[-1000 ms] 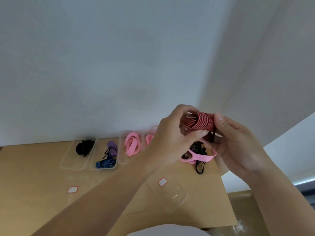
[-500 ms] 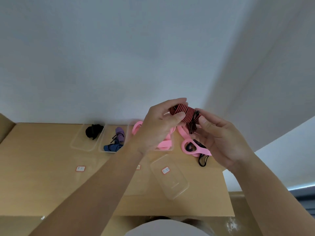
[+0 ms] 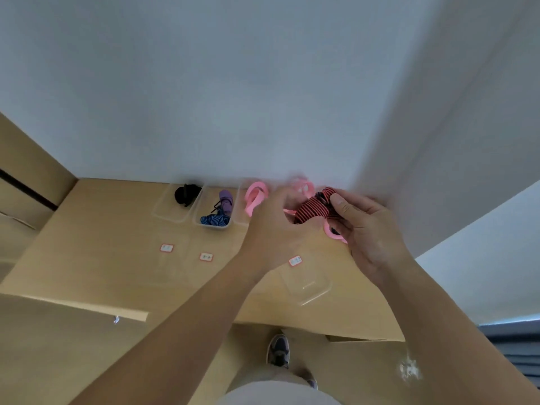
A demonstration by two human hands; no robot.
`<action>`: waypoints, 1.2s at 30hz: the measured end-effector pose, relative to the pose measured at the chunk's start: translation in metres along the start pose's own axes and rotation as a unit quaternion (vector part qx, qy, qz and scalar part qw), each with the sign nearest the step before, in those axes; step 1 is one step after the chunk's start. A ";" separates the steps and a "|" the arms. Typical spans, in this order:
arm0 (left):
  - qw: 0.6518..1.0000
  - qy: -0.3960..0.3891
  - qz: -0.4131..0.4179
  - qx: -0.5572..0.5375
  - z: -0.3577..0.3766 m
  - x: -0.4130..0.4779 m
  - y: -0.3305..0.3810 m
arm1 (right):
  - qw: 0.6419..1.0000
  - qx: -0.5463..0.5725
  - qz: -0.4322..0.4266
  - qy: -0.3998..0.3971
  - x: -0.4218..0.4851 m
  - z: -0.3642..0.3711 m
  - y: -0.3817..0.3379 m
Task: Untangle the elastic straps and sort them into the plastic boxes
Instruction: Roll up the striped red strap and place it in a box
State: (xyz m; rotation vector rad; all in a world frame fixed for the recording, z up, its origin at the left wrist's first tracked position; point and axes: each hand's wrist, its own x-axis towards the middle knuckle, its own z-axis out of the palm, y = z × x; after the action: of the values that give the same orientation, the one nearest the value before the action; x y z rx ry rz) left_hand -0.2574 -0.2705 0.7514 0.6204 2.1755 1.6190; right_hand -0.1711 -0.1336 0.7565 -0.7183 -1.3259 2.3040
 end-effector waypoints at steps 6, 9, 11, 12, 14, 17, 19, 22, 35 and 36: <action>0.994 0.073 -0.071 0.024 -0.033 -0.032 -0.030 | 0.998 -0.064 0.013 -0.002 0.002 0.022 0.050; 0.986 0.121 -0.114 0.004 -0.055 -0.036 -0.043 | 0.997 -0.070 0.029 -0.018 -0.001 0.042 0.070; 0.979 0.152 -0.136 -0.007 -0.069 -0.032 -0.052 | 0.995 -0.086 0.039 -0.028 0.001 0.055 0.080; 0.975 0.165 -0.145 -0.013 -0.077 -0.029 -0.057 | 0.994 -0.094 0.044 -0.036 0.004 0.063 0.084; 0.969 0.186 -0.161 -0.029 -0.093 -0.020 -0.068 | 0.989 -0.127 0.048 -0.057 0.012 0.078 0.090; 0.965 0.191 -0.176 -0.041 -0.121 0.003 -0.090 | 0.973 -0.209 0.049 -0.086 0.033 0.102 0.101; 0.963 0.197 -0.185 -0.009 -0.139 0.024 -0.110 | 0.961 -0.258 0.052 -0.090 0.052 0.119 0.113; 0.954 0.197 -0.215 0.061 -0.165 0.060 -0.140 | 0.937 -0.339 0.044 -0.067 0.084 0.148 0.136; 0.953 0.047 -0.187 0.232 -0.193 0.165 -0.205 | 0.590 -0.795 -0.061 -0.128 0.198 0.172 0.214; 0.952 0.039 -0.187 0.240 -0.191 0.167 -0.207 | 0.582 -0.800 -0.066 -0.132 0.203 0.172 0.216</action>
State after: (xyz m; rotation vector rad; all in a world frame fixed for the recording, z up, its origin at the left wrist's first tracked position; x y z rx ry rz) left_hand -0.5253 -0.3848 0.6019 0.2401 2.5729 0.9411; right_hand -0.4515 -0.2401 0.5922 -0.5484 -3.2727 0.4073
